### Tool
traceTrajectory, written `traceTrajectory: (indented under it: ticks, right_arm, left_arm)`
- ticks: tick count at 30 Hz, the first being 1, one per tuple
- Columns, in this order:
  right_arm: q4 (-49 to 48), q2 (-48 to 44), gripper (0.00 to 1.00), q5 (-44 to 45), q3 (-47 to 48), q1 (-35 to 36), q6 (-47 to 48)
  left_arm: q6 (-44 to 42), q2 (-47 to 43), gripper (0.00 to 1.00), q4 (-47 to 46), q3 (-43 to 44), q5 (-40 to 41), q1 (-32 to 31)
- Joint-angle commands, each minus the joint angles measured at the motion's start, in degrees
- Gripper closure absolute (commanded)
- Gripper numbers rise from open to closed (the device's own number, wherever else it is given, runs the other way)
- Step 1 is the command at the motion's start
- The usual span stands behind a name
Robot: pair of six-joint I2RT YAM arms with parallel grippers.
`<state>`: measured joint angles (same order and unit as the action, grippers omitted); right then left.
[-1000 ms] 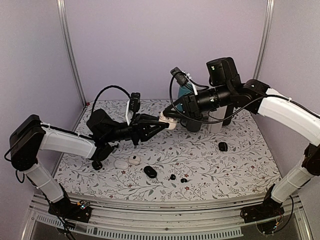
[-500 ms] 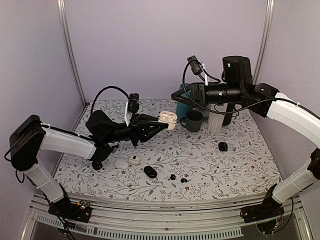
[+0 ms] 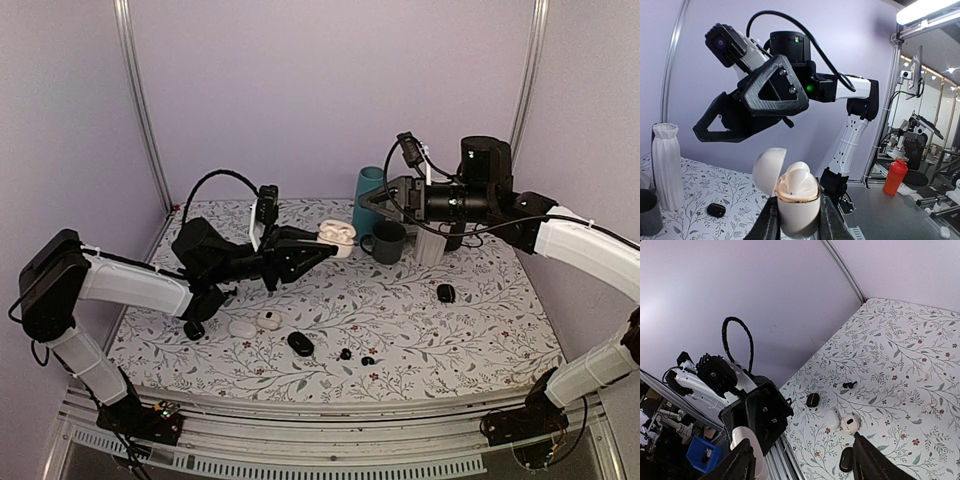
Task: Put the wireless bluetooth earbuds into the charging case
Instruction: Close the charging case with the earbuds.
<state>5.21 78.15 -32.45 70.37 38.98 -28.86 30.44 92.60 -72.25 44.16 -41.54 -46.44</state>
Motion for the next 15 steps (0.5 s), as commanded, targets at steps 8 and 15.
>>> traceTrajectory:
  ticks: [8,15]
  right_arm:
    - [-13.67,2.23,0.23,-15.85,-3.57,-0.56,-7.39]
    - [-15.25,5.36,0.24,-24.06,-1.57,2.29,-7.75]
  left_arm:
    - [-0.91,-0.05,1.0,-1.07,1.8,1.37,0.27]
    - [-0.51,0.86,1.0,-1.07,2.54,2.47,0.31]
